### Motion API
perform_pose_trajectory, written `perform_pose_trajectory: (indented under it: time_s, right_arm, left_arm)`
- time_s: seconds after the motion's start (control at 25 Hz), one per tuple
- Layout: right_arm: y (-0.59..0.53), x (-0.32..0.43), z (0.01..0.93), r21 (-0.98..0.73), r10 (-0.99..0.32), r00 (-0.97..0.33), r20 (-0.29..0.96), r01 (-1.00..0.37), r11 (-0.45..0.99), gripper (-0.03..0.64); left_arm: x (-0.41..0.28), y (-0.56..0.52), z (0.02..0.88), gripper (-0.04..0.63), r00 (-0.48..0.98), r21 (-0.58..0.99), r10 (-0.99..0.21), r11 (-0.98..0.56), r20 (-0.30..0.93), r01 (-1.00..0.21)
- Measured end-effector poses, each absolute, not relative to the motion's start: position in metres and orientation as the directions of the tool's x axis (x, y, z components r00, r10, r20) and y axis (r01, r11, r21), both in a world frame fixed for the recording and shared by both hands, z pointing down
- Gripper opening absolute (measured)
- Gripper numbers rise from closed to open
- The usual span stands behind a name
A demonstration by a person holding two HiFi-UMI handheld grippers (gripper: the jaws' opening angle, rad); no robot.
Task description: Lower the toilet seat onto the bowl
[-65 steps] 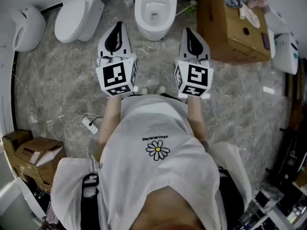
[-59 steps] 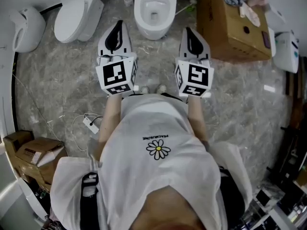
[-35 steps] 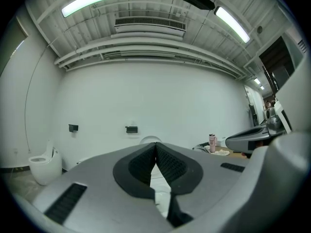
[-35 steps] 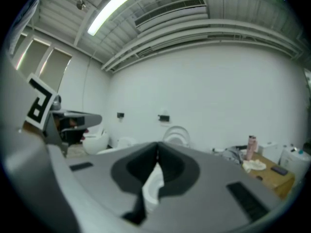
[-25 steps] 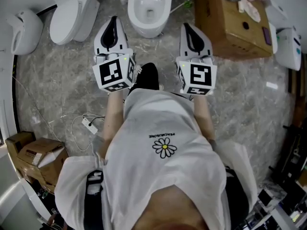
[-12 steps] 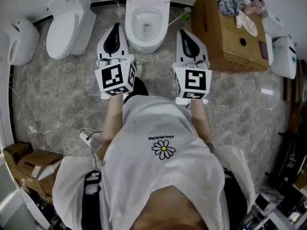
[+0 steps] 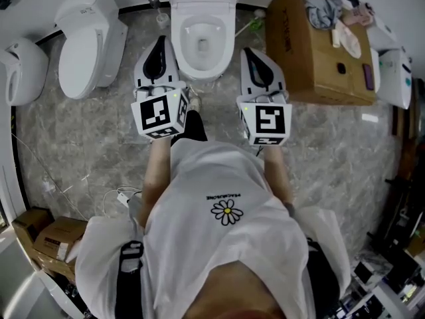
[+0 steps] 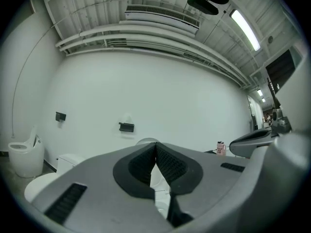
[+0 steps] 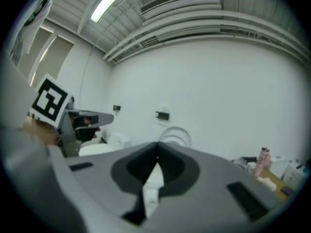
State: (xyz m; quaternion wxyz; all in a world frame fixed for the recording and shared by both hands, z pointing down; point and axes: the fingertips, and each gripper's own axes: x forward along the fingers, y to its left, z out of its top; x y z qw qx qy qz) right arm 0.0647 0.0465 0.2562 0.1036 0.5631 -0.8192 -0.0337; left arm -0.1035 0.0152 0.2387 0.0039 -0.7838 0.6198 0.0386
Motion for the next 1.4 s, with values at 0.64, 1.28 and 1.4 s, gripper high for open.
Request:
perform_pose_trajectory:
  time_s: [0.64,1.28,1.4]
  right_arm:
    - [-0.073,0.028,0.243,0.094,-0.961,-0.243,0.13,-0.962,0.256,0.031]
    - [-0.154,0.054,0.249,0.096,-0.973,-0.182,0.145,-0.976,0.197,0.031]
    - [-0.167,0.059,0.245,0.085,-0.967,-0.215,0.139,-0.97,0.228,0.031]
  left_arm:
    - [-0.135,-0.112,0.213,0.023,0.351,0.03,-0.933,-0.354,-0.078,-0.935]
    - [-0.13,-0.174,0.21,0.023,0.321,0.032,-0.945,-0.324,-0.056,-0.946]
    - [-0.125,-0.18,0.213,0.023,0.302,0.042,-0.953,-0.304,-0.037,-0.952]
